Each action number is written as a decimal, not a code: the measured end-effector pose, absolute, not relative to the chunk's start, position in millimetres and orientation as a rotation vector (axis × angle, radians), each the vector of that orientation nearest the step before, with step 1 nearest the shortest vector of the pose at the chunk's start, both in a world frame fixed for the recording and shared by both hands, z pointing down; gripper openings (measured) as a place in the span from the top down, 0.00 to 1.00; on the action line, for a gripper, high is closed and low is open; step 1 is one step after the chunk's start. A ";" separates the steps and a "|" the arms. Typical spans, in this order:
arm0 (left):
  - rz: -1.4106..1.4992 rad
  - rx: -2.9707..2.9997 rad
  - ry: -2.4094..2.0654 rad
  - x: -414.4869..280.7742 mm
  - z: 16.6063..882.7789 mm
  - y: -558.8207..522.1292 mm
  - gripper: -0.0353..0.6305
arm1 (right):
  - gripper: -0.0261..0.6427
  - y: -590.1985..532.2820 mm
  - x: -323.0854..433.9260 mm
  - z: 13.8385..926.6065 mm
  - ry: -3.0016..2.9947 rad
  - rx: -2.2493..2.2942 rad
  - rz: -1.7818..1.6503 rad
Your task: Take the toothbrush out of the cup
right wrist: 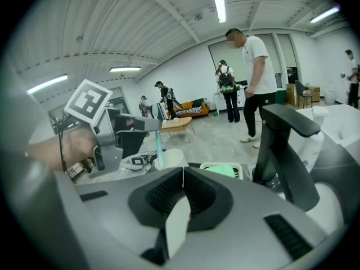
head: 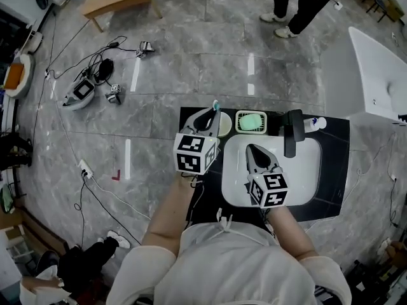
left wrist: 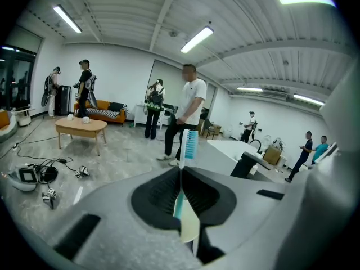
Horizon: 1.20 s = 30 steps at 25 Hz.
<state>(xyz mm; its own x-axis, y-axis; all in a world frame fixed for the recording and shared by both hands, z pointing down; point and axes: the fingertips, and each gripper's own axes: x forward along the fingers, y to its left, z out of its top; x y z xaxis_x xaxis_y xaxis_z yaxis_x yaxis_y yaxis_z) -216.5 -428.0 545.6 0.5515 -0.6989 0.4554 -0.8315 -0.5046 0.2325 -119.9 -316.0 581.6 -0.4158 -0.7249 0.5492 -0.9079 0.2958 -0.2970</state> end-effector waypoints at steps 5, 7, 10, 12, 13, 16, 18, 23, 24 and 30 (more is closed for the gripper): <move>0.290 2.416 -1.277 -217.1 492.0 -406.9 0.90 | 0.92 -310.3 -121.1 557.4 -2.313 1.468 0.785; 0.267 2.447 -1.298 -216.3 472.7 -397.0 0.90 | 0.92 -306.7 -120.2 548.9 -2.333 1.460 0.767; 0.237 2.488 -1.315 -211.2 449.3 -377.6 0.90 | 0.92 -298.1 -117.2 538.6 -2.357 1.453 0.755; 0.222 2.507 -1.321 -207.0 438.4 -362.5 0.90 | 0.92 -291.4 -114.1 532.9 -2.371 1.450 0.750; 0.214 2.512 -1.323 -205.2 434.2 -354.8 0.90 | 0.92 -288.2 -112.3 530.0 -2.378 1.449 0.745; 0.183 2.517 -1.321 -200.4 425.5 -331.8 0.90 | 0.92 -277.4 -105.3 521.9 -2.396 1.450 0.721; 0.167 2.510 -1.319 -198.0 424.8 -316.1 0.90 | 0.92 -270.3 -98.6 518.5 -2.402 1.454 0.704; 0.152 2.458 -1.313 -191.1 439.2 -279.7 0.90 | 0.92 -257.2 -79.3 514.5 -2.399 1.468 0.677; 0.154 2.446 -1.311 -189.6 444.0 -273.4 0.90 | 0.92 -254.6 -77.3 513.9 -2.400 1.468 0.674; 0.190 2.406 -1.268 -174.2 470.4 -247.4 0.90 | 0.92 -241.4 -76.8 508.0 -2.433 1.425 0.643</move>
<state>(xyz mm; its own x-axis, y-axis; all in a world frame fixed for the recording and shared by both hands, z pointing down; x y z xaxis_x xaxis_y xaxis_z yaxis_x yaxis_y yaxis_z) -174.2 -247.4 470.4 0.5767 -0.7578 0.3054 -0.8140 -0.5008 0.2943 -76.8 -241.4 508.0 -0.4905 -0.7615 0.4237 -0.8714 0.4243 -0.2463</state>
